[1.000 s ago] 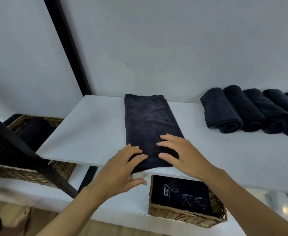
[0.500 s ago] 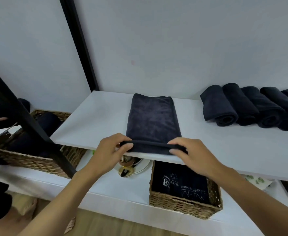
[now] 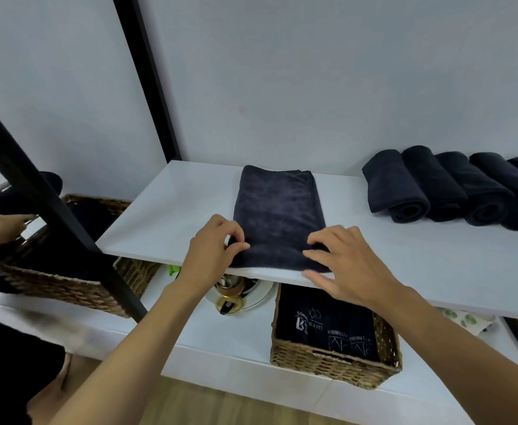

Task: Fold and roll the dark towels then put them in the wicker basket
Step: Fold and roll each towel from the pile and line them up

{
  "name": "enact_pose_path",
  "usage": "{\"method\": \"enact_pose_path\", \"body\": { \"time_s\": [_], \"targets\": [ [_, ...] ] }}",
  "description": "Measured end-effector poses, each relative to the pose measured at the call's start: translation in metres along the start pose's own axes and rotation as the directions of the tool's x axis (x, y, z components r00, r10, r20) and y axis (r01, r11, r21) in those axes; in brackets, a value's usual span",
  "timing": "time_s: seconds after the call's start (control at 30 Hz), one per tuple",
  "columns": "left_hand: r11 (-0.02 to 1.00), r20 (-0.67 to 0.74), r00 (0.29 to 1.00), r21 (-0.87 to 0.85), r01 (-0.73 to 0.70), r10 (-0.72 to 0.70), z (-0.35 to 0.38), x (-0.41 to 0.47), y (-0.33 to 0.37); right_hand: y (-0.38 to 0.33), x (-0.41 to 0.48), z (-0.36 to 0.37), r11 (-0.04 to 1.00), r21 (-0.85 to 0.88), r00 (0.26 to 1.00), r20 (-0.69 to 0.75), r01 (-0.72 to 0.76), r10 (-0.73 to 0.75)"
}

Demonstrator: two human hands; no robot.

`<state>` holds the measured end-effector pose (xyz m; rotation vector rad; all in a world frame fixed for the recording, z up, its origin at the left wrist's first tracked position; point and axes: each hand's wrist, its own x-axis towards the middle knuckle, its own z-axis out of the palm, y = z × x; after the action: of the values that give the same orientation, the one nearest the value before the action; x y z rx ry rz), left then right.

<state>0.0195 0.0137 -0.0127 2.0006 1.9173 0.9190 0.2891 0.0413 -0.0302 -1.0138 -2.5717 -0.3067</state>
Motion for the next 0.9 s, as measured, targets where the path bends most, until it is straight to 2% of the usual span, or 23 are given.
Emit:
{"method": "enact_pose_path", "body": {
  "time_s": [0.07, 0.17, 0.23, 0.3, 0.4, 0.47, 0.53, 0.57, 0.6, 0.63, 0.7, 0.73, 0.8, 0.83, 0.9],
  "targets": [
    [0.983, 0.086, 0.987, 0.116, -0.145, 0.135, 0.000, -0.005, -0.006, 0.003, 0.001, -0.001, 1.000, -0.020, 0.998, 0.068, 0.005, -0.004],
    [0.906, 0.179, 0.946, 0.286, -0.313, 0.270, -0.002, -0.006, -0.018, 0.005, 0.008, -0.004, 0.998, 0.056, 0.993, 0.117, -0.024, 0.017],
    [0.849, 0.187, 0.915, 0.342, -0.403, 0.358, -0.005, -0.002, -0.020, 0.008, 0.011, -0.005, 0.991, 0.121, 0.990, 0.130, -0.064, 0.048],
    [0.837, 0.222, 0.897, 0.329, -0.438, 0.382, -0.010, 0.005, -0.017, 0.010, 0.015, -0.007, 0.961, 0.235, 0.979, 0.173, -0.146, 0.107],
    [0.911, 0.257, 0.910, 0.174, -0.374, 0.325, -0.018, 0.018, -0.011, 0.011, 0.026, -0.011, 0.821, 0.448, 0.923, 0.307, -0.355, 0.232],
    [0.979, 0.258, 0.947, 0.019, -0.205, 0.194, -0.020, 0.029, -0.010, 0.014, 0.035, -0.012, 0.661, 0.558, 0.862, 0.378, -0.502, 0.336],
    [0.994, 0.242, 0.967, -0.095, -0.063, 0.085, -0.017, 0.041, -0.012, 0.018, 0.042, -0.009, 0.502, 0.621, 0.798, 0.433, -0.602, 0.420],
    [0.992, 0.232, 0.971, -0.122, -0.029, 0.057, -0.015, 0.047, -0.013, 0.020, 0.046, -0.008, 0.463, 0.619, 0.769, 0.452, -0.635, 0.451],
    [0.990, 0.222, 0.974, -0.140, -0.007, 0.039, -0.014, 0.051, -0.014, 0.021, 0.049, -0.007, 0.494, 0.592, 0.768, 0.436, -0.637, 0.469],
    [0.987, 0.210, 0.977, -0.160, 0.009, 0.026, -0.012, 0.056, -0.014, 0.021, 0.052, -0.005, 0.578, 0.539, 0.790, 0.389, -0.613, 0.474],
    [0.983, 0.205, 0.978, -0.184, 0.012, 0.027, -0.010, 0.061, -0.013, 0.018, 0.053, 0.001, 0.824, 0.361, 0.899, 0.163, -0.437, 0.405],
    [0.987, 0.207, 0.977, -0.164, -0.006, 0.040, -0.008, 0.063, -0.013, 0.016, 0.051, 0.005, 0.919, 0.255, 0.952, 0.034, -0.302, 0.303],
    [0.994, 0.202, 0.977, -0.099, -0.042, 0.062, -0.005, 0.068, -0.012, 0.014, 0.043, 0.011, 0.992, 0.096, 0.993, -0.084, -0.080, 0.088],
    [0.996, 0.197, 0.978, -0.063, -0.060, 0.071, -0.004, 0.070, -0.011, 0.013, 0.039, 0.013, 0.997, 0.073, 0.996, -0.074, -0.035, 0.040],
    [0.990, 0.156, 0.980, 0.059, -0.132, 0.121, -0.002, 0.071, -0.010, 0.014, 0.035, 0.016, 0.998, 0.052, 0.999, 0.006, -0.037, 0.037]
  ]
}}
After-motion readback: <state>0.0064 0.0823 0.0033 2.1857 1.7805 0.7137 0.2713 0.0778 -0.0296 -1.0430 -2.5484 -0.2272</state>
